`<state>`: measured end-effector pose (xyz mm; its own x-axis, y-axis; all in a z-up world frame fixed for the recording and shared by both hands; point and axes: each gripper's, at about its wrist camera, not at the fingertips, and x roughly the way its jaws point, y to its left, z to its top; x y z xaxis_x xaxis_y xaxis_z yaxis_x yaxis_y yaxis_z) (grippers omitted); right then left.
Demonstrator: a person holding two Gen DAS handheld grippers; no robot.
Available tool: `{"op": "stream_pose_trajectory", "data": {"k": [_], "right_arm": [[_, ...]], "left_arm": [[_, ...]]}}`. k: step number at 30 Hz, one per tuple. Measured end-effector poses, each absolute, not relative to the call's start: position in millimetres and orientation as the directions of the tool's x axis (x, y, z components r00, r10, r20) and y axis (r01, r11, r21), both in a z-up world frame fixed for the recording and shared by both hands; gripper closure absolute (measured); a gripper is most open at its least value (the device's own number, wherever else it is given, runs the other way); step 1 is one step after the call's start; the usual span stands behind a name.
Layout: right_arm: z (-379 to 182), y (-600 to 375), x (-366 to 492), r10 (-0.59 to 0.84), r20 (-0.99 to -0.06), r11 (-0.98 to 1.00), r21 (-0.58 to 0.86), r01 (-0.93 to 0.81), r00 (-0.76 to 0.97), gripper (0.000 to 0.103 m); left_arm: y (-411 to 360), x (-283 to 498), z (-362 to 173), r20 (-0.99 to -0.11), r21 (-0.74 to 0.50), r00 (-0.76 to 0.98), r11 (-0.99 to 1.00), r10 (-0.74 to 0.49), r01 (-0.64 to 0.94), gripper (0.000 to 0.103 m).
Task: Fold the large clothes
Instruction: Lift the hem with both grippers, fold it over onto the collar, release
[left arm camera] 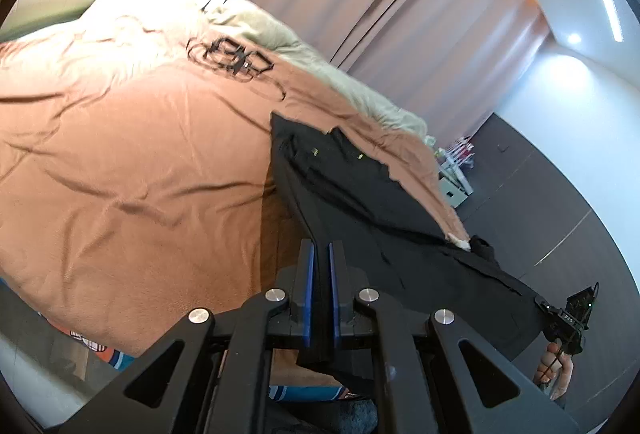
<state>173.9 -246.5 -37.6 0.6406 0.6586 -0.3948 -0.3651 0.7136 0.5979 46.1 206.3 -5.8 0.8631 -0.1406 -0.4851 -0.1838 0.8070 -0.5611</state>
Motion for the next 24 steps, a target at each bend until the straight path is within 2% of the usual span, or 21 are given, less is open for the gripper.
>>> {"op": "stream_pose_trajectory", "data": {"k": [13,18,24], "right_arm": [[-8,-263,107,0.675,-0.339,0.703,0.566,-0.430,0.655,0.099],[-7,-269,96,0.680,-0.318,0.697,0.561,-0.447,0.661,0.099],[-2,-271,120,0.668,-0.306,0.701,0.567,-0.434,0.679,0.099]], "left_arm": [[186,-49,31,-0.389,-0.552,0.909,0.828,-0.147,-0.102,0.094],[181,-60,38,-0.384,-0.542,0.913,0.834,-0.138,-0.102,0.094],[185,-49,49,-0.372,-0.524,0.921,0.846,-0.119,-0.102,0.094]]}}
